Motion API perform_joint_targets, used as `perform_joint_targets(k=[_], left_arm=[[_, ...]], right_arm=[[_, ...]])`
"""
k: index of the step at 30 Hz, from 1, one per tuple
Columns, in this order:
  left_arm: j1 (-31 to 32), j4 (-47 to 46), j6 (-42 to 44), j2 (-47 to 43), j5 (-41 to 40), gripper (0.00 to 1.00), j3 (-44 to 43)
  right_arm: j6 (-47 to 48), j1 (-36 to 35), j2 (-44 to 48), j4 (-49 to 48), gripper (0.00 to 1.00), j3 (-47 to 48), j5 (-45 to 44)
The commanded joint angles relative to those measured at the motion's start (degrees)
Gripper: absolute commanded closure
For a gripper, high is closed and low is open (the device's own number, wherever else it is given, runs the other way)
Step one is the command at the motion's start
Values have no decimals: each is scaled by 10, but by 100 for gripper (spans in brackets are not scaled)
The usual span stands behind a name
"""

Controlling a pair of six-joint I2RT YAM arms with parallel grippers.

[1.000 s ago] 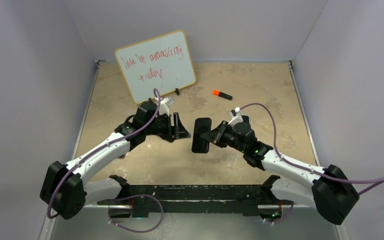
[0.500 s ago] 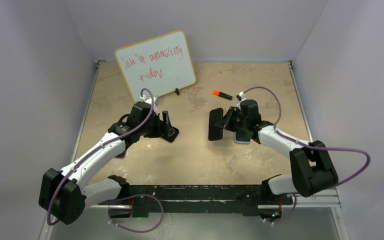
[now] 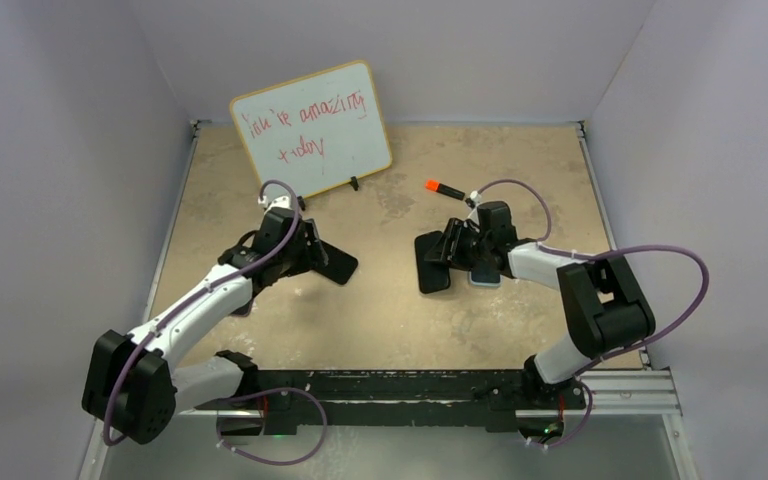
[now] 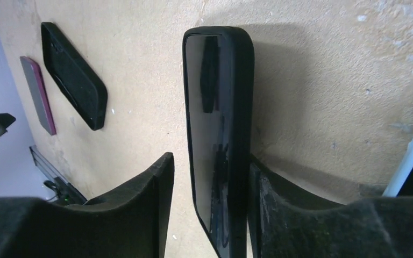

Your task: Put the phone into the phone case

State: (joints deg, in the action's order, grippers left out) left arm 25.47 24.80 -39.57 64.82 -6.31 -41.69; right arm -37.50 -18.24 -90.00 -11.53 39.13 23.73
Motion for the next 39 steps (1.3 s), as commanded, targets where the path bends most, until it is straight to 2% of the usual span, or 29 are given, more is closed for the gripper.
perform_joint_targets(k=[1, 3, 6, 7, 23, 30, 33, 39], left_arm=[[-6, -32, -56, 16, -77, 35, 10], [-7, -42, -74, 27, -90, 36, 13], [-8, -65, -83, 52, -90, 38, 11], [-8, -68, -89, 63, -92, 38, 9], [-11, -98, -89, 174, -113, 49, 0], [-11, -100, -88, 217, -94, 59, -8], [-11, -86, -78, 233, -89, 68, -20], [-11, -63, -31, 220, -63, 96, -29]], right_arm=[[19, 2, 28, 3, 42, 21, -15], [30, 2, 42, 27, 31, 26, -27], [42, 1, 72, 62, 3, 30, -48], [45, 1, 83, 70, 1, 29, -53], [24, 0, 277, 91, 1, 14, -44], [22, 0, 295, 109, 1, 17, -28], [19, 0, 305, 104, 1, 2, -26], [17, 0, 311, 107, 1, -1, -24]])
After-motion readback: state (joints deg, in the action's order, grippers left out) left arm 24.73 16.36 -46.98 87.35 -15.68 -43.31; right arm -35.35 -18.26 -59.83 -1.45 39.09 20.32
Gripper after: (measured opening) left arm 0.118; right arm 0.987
